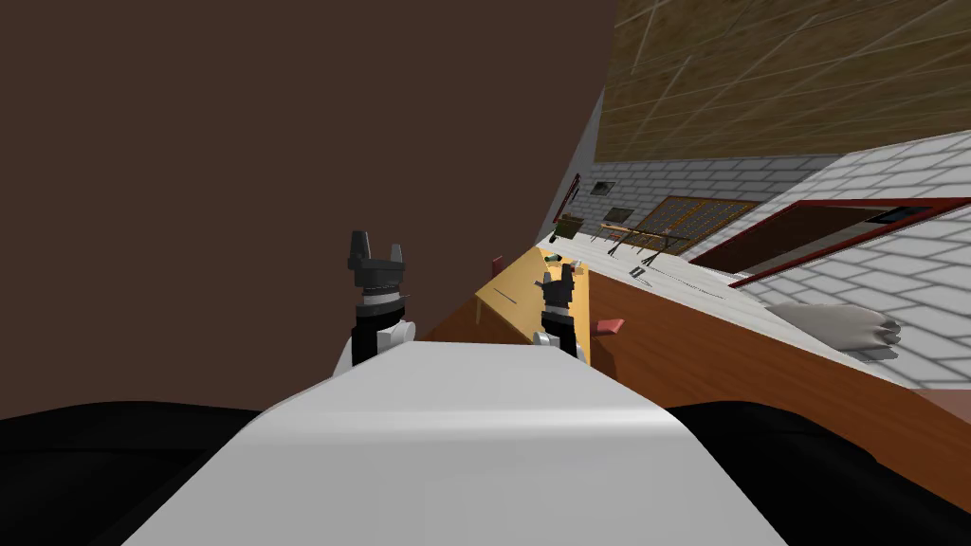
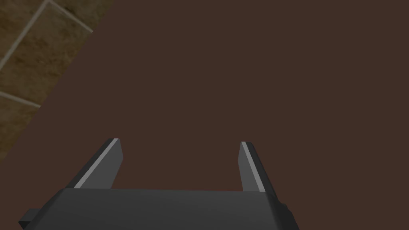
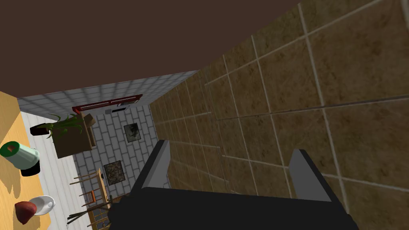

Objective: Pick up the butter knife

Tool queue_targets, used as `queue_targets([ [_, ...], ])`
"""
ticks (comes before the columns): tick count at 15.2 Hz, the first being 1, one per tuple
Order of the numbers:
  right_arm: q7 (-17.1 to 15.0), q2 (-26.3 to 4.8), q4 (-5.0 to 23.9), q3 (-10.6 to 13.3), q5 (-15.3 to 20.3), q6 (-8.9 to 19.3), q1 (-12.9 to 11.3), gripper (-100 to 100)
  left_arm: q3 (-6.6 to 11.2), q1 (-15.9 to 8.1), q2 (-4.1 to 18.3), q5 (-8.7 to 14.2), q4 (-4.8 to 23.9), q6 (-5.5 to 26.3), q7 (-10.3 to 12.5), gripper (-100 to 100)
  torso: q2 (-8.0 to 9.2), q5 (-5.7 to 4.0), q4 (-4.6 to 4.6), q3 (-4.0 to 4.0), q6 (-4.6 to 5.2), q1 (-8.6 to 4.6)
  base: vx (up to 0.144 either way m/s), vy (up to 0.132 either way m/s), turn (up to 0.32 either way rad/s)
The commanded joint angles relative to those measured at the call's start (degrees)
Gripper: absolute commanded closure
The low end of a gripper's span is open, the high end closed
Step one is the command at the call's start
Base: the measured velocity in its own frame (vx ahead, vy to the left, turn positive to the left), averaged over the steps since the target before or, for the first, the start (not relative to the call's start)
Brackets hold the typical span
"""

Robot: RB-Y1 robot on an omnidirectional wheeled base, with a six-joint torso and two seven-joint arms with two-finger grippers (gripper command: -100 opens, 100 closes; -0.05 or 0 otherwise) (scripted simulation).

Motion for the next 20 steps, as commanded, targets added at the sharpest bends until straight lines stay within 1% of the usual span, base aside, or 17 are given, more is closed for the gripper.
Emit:
queue_targets([
  [1, 0.3, -2.7, 0.8, 0.0, 0.2, -0.1, -0.2, -100, 0.00, 0.0, 0.0, 0.0, 0.0, 0.0, 0.0, 0, 0.00, 0.00, 0.00, 0.00, 0.00, 0.00, 0.000, -0.002, 0.044],
  [3, 0.6, -4.6, 1.5, 0.1, 0.5, -0.2, -0.5, -100, 0.00, 0.0, 0.0, 0.0, 0.0, 0.0, 0.0, 0, 0.00, -0.01, 0.00, 0.00, -0.01, -0.03, 0.001, -0.008, 0.057],
  [4, 0.6, -4.6, 1.5, 0.1, 0.5, -0.2, -0.5, -100, 0.00, 0.0, 0.0, 0.0, 0.0, 0.0, 0.0, 0, -0.01, -0.01, 0.00, 0.00, -0.01, -0.06, 0.002, -0.011, 0.051],
  [5, 0.9, -6.6, 2.6, 0.1, 0.8, -0.3, -0.8, -100, 0.00, 0.0, 0.0, 0.0, 0.0, 0.0, 0.0, 0, -0.01, -0.01, 0.00, -0.01, -0.01, -0.07, 0.002, -0.012, 0.060],
  [6, 0.9, -6.6, 2.6, 0.1, 0.8, -0.3, -0.8, -100, 0.00, 0.0, 0.0, 0.0, 0.0, 0.0, 0.0, 0, -0.02, -0.02, 0.00, -0.01, -0.01, -0.08, 0.001, -0.012, 0.062],
  [7, 1.4, -8.6, 3.8, 0.2, 1.2, -0.4, -1.2, -100, 0.00, 0.0, 0.0, 0.0, 0.0, 0.0, 0.0, 0, -0.01, -0.02, 0.00, -0.01, -0.01, -0.08, 0.001, -0.013, 0.104],
  [8, 1.4, -8.6, 3.8, 0.2, 1.2, -0.4, -1.2, -100, 0.00, 0.0, 0.0, 0.0, 0.0, 0.0, 0.0, 0, -0.01, -0.02, 0.00, -0.01, -0.02, -0.09, 0.001, -0.016, 0.081],
  [10, 2.5, -11.9, 7.0, 0.3, 2.1, -0.8, -2.2, -100, 0.00, 0.0, 0.0, 0.0, 0.0, 0.0, 0.0, 0, -0.02, -0.02, -0.01, -0.01, -0.02, -0.10, 0.003, -0.019, 0.146],
  [11, 2.5, -12.5, 7.0, 0.3, 2.1, -0.8, -2.2, -100, 0.00, 0.0, 0.0, 0.0, 0.0, 0.0, 0.0, 0, -0.03, -0.03, -0.01, -0.02, -0.04, -0.11, 0.005, -0.024, 0.140],
  [12, 3.2, -14.1, 8.9, 0.4, 2.7, -1.0, -2.8, -100, 0.00, 0.0, 0.0, 0.0, 0.0, 0.0, 0.0, 0, -0.04, -0.03, -0.01, -0.02, -0.02, -0.13, 0.003, -0.027, 0.122],
  [13, 3.2, -14.3, 8.9, 0.4, 2.7, -1.0, -2.8, -100, 0.00, 0.0, 0.0, 0.0, 0.0, 0.0, 0.0, 0, -0.04, -0.03, -0.01, -0.02, -0.02, -0.15, 0.002, -0.027, 0.104],
  [15, 4.7, -17.5, 12.5, 0.7, 4.1, -1.5, -4.1, -100, 0.00, 0.0, 0.0, 0.0, 0.0, 0.0, 0.0, 0, -0.05, -0.04, -0.01, -0.03, -0.03, -0.15, 0.005, -0.025, 0.192],
  [16, 4.7, -17.9, 13.2, 0.7, 4.1, -1.5, -4.1, -100, 0.00, 0.0, 0.0, 0.0, 0.0, 0.0, 0.0, 0, -0.06, -0.04, -0.01, -0.04, -0.06, -0.15, 0.005, -0.031, 0.200],
  [17, 5.6, -19.5, 15.2, 0.8, 4.8, -1.7, -4.8, -100, 0.00, 0.0, 0.0, 0.0, 0.0, 0.0, 0.0, 0, -0.06, -0.04, -0.02, -0.04, -0.02, -0.16, 0.007, -0.031, 0.187],
  [18, 5.6, -19.5, 15.6, 0.8, 4.8, -1.7, -4.8, -100, 0.00, 0.0, 0.0, 0.0, 0.0, 0.0, 0.0, 0, -0.06, -0.04, -0.02, -0.04, -0.03, -0.17, 0.006, -0.030, 0.138],
  [19, 6.4, -21.1, 17.6, 1.0, 5.6, -2.0, -5.5, -100, 0.00, 0.0, 0.0, 0.0, 0.0, 0.0, 0.0, 0, -0.06, -0.04, -0.02, -0.04, -0.01, -0.17, 0.002, -0.030, 0.156],
  [20, 6.4, -21.1, 18.2, 1.0, 5.6, -2.0, -5.5, -100, 0.00, 0.0, 0.0, 0.0, 0.0, 0.0, 0.0, 0, -0.06, -0.04, -0.01, -0.04, -0.03, -0.17, 0.003, -0.028, 0.131],
])
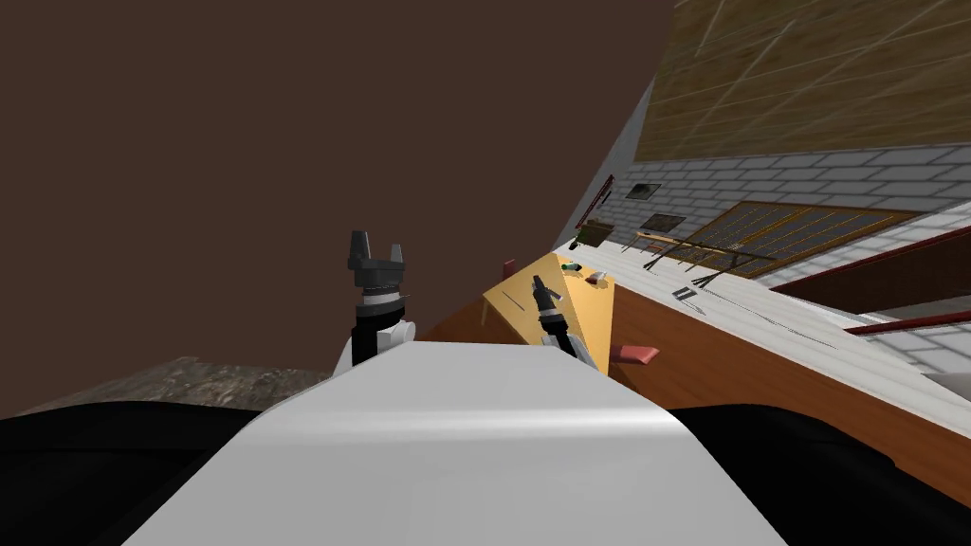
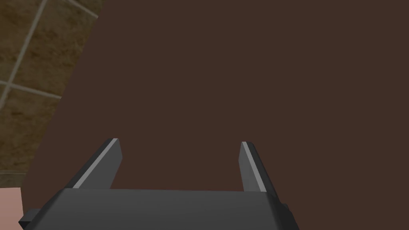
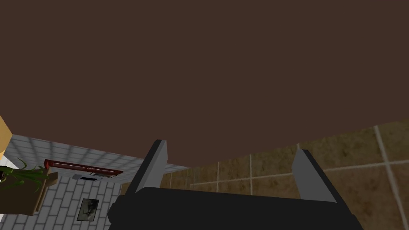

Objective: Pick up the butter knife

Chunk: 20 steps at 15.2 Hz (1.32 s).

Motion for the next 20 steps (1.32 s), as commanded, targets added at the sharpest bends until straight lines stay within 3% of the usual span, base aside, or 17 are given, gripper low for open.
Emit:
queue_targets([
  [1, 1.5, -2.0, 2.9, 0.4, 1.2, -0.6, -0.9, -100, 0.00, 0.0, 0.0, 0.0, 0.0, 0.0, 0.0, 0, 0.00, 0.00, 0.00, 0.00, 0.00, 0.00, 0.002, -0.026, 0.192],
  [5, 2.4, -3.5, 6.9, 0.6, 2.1, -0.9, -1.7, -100, 0.00, 0.0, 0.0, 0.0, 0.0, 0.0, 0.0, 0, 0.00, 0.00, 0.00, 0.00, -0.01, 0.01, 0.001, -0.025, 0.154],
  [8, 4.5, -6.2, 11.5, 1.1, 3.9, -1.6, -3.2, -100, 0.00, 0.0, 0.0, 0.0, 0.0, 0.0, 0.0, 0, 0.00, 0.01, 0.00, 0.00, 0.00, 0.06, 0.001, -0.016, 0.181],
  [10, 4.5, -6.2, 12.9, 1.1, 3.9, -1.6, -3.2, -100, 0.00, 0.0, 0.0, 0.0, 0.0, 0.0, 0.0, 0, -0.01, 0.01, 0.00, 0.00, -0.01, 0.04, 0.002, -0.024, 0.114],
  [13, 6.6, -8.7, 17.7, 1.6, 5.9, -2.3, -4.8, -100, 0.00, 0.0, 0.0, 0.0, 0.0, 0.0, 0.0, 0, -0.01, 0.01, 0.00, -0.01, -0.01, 0.04, 0.001, -0.023, 0.194],
  [15, 6.6, -8.7, 19.3, 1.6, 5.9, -2.3, -4.8, -100, 0.00, 0.0, 0.0, 0.0, 0.0, 0.0, 0.0, 0, -0.02, 0.01, 0.00, -0.01, 0.00, 0.02, 0.002, -0.028, 0.113],
  [16, 7.7, -9.8, 21.6, 1.9, 6.8, -2.7, -5.7, -100, 0.00, 0.0, 0.0, 0.0, 0.0, 0.0, 0.0, 0, -0.01, 0.01, 0.00, -0.01, 0.03, 0.02, 0.003, -0.020, 0.128],
  [18, 7.7, -9.8, 22.5, 1.9, 6.8, -2.7, -5.7, -100, 0.00, 0.0, 0.0, 0.0, 0.0, 0.0, 0.0, 0, -0.01, 0.01, 0.00, -0.01, 0.00, 0.04, 0.002, -0.019, 0.130],
  [20, 8.8, -10.8, 25.9, 2.2, 7.9, -3.1, -6.5, -100, 0.00, 0.0, 0.0, 0.0, 0.0, 0.0, 0.0, 0, -0.01, 0.02, 0.00, -0.01, -0.01, 0.07, 0.001, -0.019, 0.179],
])
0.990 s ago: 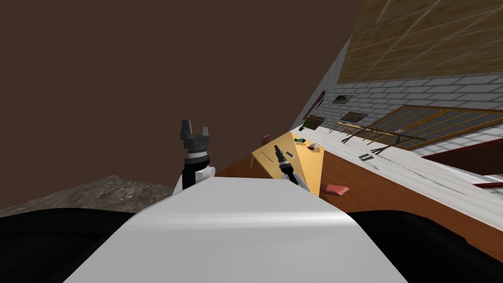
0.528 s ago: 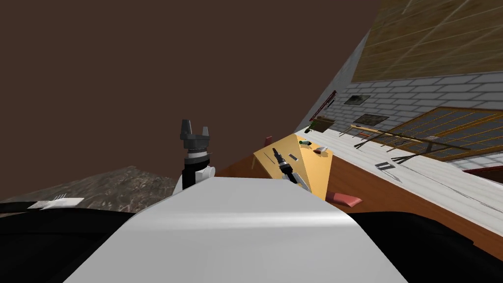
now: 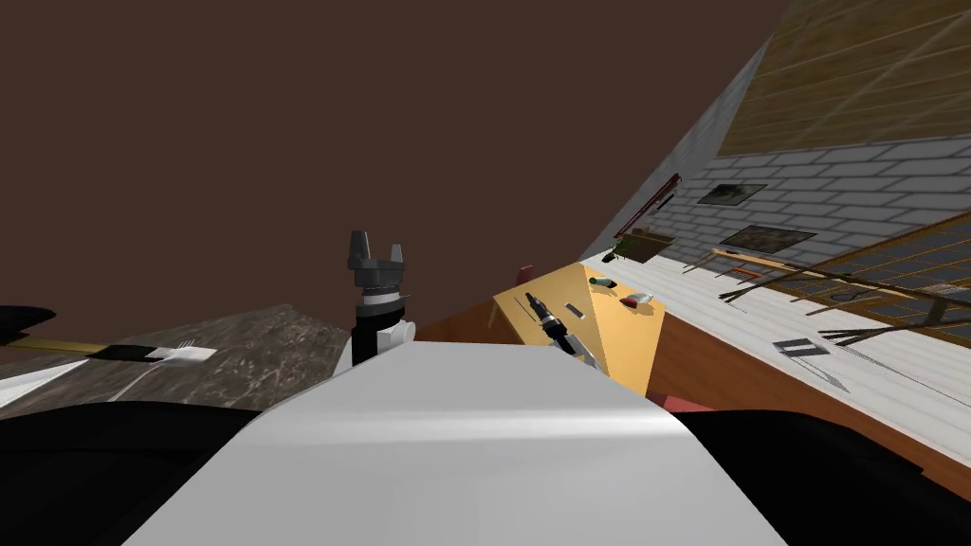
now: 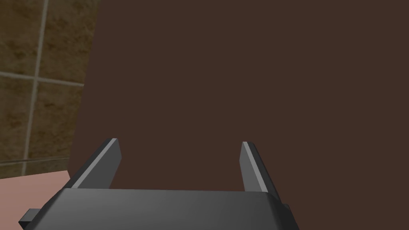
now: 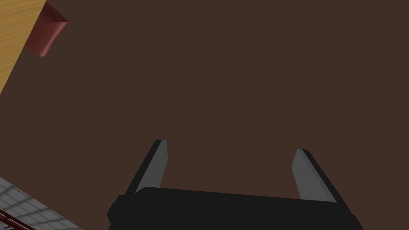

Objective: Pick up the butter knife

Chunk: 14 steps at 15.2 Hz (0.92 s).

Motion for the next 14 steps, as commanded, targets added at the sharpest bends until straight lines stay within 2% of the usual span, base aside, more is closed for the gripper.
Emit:
queue_targets([
  [1, 0.6, -0.1, 2.2, 0.1, 0.4, -0.5, -0.6, -100, 0.00, 0.0, 0.0, 0.0, 0.0, 0.0, 0.0, 0, 0.00, 0.00, 0.00, 0.00, 0.00, 0.00, 0.001, -0.018, 0.079],
  [3, 1.7, -1.1, 5.2, 0.4, 1.4, -0.9, -1.4, -100, 0.00, 0.0, 0.0, 0.0, 0.0, 0.0, 0.0, 0, -0.01, 0.00, 0.00, 0.00, -0.03, 0.01, 0.000, -0.019, 0.181],
  [4, 1.7, -1.1, 5.6, 0.4, 1.4, -0.9, -1.4, -100, 0.00, 0.0, 0.0, 0.0, 0.0, 0.0, 0.0, 0, -0.01, -0.01, 0.00, -0.01, 0.00, 0.00, 0.002, -0.018, 0.051],
  [5, 2.8, -2.0, 7.7, 0.7, 2.4, -1.3, -2.2, -100, 0.00, 0.0, 0.0, 0.0, 0.0, 0.0, 0.0, 0, 0.00, -0.01, 0.00, 0.00, 0.03, 0.01, 0.002, -0.016, 0.187],
  [7, 2.8, -2.0, 8.9, 0.7, 2.4, -1.3, -2.2, -100, 0.00, 0.0, 0.0, 0.0, 0.0, 0.0, 0.0, 0, -0.01, 0.00, 0.00, -0.01, 0.00, 0.01, 0.004, -0.021, 0.127],
  [9, 3.9, -2.8, 11.9, 1.1, 3.4, -1.7, -3.0, -100, 0.00, 0.0, 0.0, 0.0, 0.0, 0.0, 0.0, 0, -0.03, 0.00, 0.00, -0.01, -0.01, 0.00, 0.005, -0.021, 0.156],
  [10, 3.9, -2.8, 12.3, 1.1, 3.4, -1.7, -3.0, -100, 0.00, 0.0, 0.0, 0.0, 0.0, 0.0, 0.0, 0, -0.03, 0.00, -0.01, -0.02, 0.00, 0.00, 0.001, -0.020, 0.072],
  [14, 6.1, -4.2, 17.2, 1.7, 5.5, -2.4, -4.6, -100, 0.00, 0.0, 0.0, 0.0, 0.0, 0.0, 0.0, 0, -0.01, 0.00, 0.00, 0.00, 0.03, 0.01, 0.001, -0.020, 0.152],
])
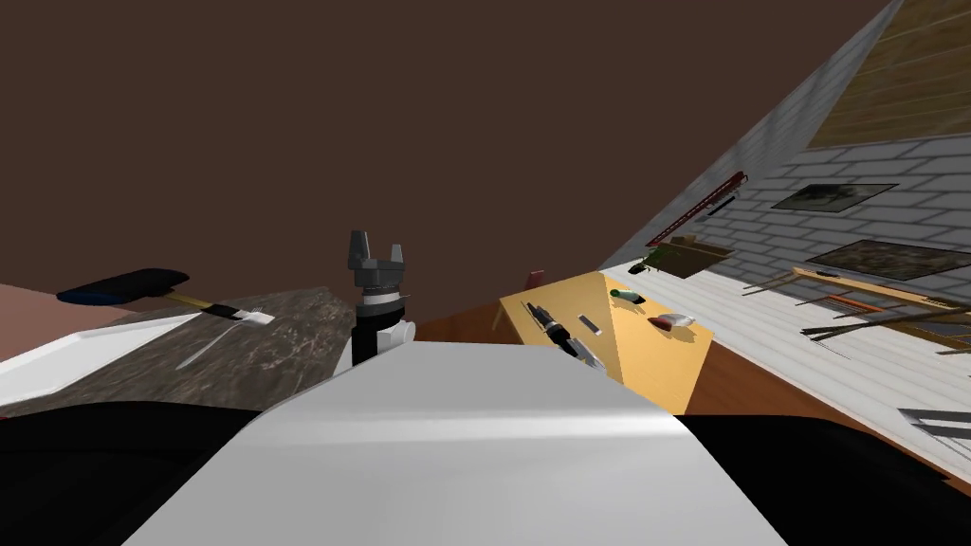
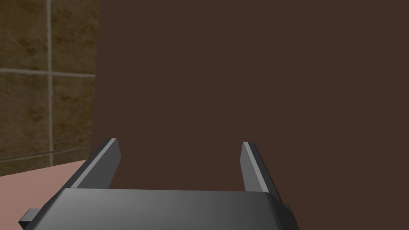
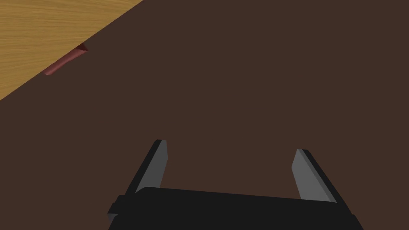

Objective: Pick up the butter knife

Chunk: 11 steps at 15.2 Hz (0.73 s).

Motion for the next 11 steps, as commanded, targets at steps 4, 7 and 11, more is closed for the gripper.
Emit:
queue_targets([
  [4, 1.9, -1.2, 6.3, 0.6, 1.7, -0.7, -1.4, -100, 0.00, 0.0, 0.0, 0.0, 0.0, 0.0, 0.0, 0, -0.01, 0.00, 0.00, 0.00, 0.00, 0.00, 0.002, -0.022, 0.145],
  [7, 4.0, -2.3, 11.7, 1.2, 3.7, -1.5, -3.0, -100, 0.00, 0.0, 0.0, 0.0, 0.0, 0.0, 0.0, 0, -0.02, -0.01, -0.01, -0.01, 0.03, -0.04, 0.005, -0.033, 0.209],
  [11, 5.0, -2.7, 16.1, 1.5, 4.6, -1.9, -3.7, -100, 0.00, 0.0, 0.0, 0.0, 0.0, 0.0, 0.0, 0, -0.02, -0.01, -0.01, -0.01, 0.02, -0.02, 0.005, -0.028, 0.132],
])
